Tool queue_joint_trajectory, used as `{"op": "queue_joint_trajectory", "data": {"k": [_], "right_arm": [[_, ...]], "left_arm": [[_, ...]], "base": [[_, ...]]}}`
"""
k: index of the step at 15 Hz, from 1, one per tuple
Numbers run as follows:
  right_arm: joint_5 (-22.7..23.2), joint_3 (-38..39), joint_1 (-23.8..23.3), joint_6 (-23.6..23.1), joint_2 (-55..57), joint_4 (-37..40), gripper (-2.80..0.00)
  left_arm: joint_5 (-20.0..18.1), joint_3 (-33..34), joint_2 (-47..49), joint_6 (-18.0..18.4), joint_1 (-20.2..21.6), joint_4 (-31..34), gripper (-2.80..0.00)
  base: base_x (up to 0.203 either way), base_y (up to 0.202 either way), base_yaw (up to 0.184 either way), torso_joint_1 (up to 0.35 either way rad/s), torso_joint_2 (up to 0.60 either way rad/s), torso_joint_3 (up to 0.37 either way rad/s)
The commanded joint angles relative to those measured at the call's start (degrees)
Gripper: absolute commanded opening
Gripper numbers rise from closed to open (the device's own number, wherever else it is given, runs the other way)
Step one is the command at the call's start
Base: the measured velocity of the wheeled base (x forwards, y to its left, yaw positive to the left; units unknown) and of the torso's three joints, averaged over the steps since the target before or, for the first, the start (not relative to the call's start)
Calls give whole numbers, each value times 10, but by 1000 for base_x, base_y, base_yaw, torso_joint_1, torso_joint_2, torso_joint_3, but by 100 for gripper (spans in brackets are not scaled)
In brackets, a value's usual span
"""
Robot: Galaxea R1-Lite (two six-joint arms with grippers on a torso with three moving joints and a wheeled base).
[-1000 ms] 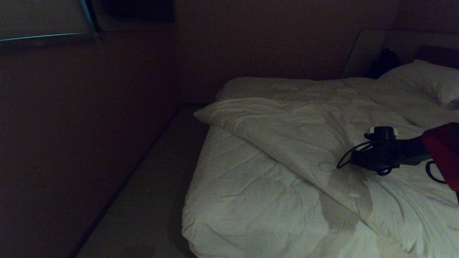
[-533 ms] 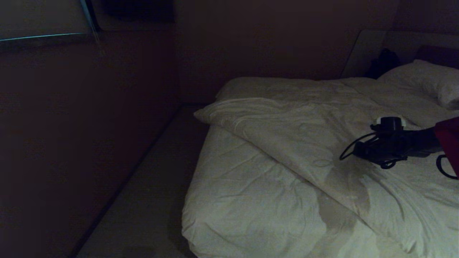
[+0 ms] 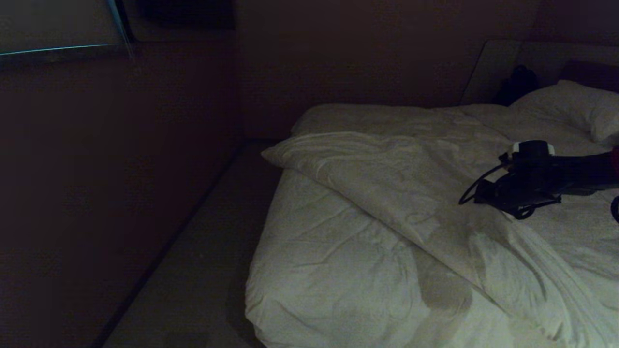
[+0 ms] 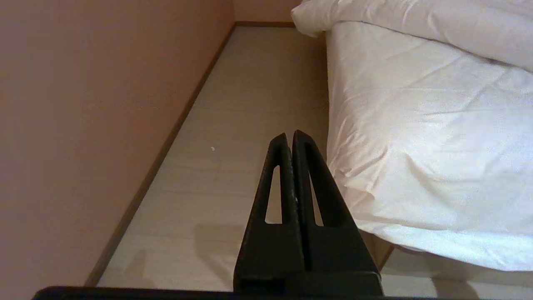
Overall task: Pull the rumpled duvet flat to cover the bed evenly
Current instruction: Flatten the corners of the folded blanket
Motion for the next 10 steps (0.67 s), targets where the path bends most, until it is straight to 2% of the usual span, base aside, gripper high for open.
{"op": "queue_joint_trajectory", "data": {"k": [1,5,7,10], "right_arm": [[34,28,14,-1,-50,5,-280],[47,69,40,-28,-84,3,-280],[52,110,50,-64,-116,0,-280],[93,148,59,-113,-149,-1,-280]], "left_arm": [[0,0,0,0,0,0,-280],[0,0,0,0,0,0,-280],[0,0,0,0,0,0,-280],[0,0,0,0,0,0,-280]], "base": [[0,0,0,0,0,0],[0,0,0,0,0,0],[0,0,0,0,0,0],[0,0,0,0,0,0]]}}
